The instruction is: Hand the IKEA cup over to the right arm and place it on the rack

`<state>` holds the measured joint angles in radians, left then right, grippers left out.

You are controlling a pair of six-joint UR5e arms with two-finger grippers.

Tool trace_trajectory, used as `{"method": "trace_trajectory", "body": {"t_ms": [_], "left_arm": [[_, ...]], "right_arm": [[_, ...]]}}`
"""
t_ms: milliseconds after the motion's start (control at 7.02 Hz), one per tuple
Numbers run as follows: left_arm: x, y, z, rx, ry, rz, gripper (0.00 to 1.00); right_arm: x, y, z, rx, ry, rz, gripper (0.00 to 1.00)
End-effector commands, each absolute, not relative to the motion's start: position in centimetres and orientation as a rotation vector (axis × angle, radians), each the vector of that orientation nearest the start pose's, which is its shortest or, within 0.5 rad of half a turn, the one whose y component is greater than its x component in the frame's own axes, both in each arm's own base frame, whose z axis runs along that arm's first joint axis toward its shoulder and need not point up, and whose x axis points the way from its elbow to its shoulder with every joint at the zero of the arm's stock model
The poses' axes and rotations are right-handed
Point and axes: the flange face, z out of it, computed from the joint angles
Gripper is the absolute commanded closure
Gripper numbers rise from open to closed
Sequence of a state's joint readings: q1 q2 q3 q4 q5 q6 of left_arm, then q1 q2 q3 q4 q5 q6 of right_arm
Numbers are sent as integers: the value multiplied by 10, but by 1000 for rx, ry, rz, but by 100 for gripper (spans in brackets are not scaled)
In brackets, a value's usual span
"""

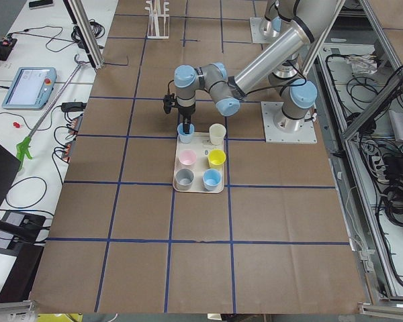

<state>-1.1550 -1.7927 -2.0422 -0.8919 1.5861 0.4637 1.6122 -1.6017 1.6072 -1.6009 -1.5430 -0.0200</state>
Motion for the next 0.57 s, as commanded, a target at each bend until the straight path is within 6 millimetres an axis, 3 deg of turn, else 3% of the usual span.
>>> {"method": "trace_trajectory", "body": {"t_ms": [0, 142, 427], "left_arm": [[80, -502, 228, 75, 3130, 55, 95], [81, -501, 232, 70, 3130, 56, 100], [85, -501, 241, 68, 3102, 68, 100]], "right_arm": [[156, -475, 488, -96, 3110, -38, 0], [156, -475, 488, -96, 3110, -38, 0], [156, -475, 487, -96, 3111, -33, 0]]}}
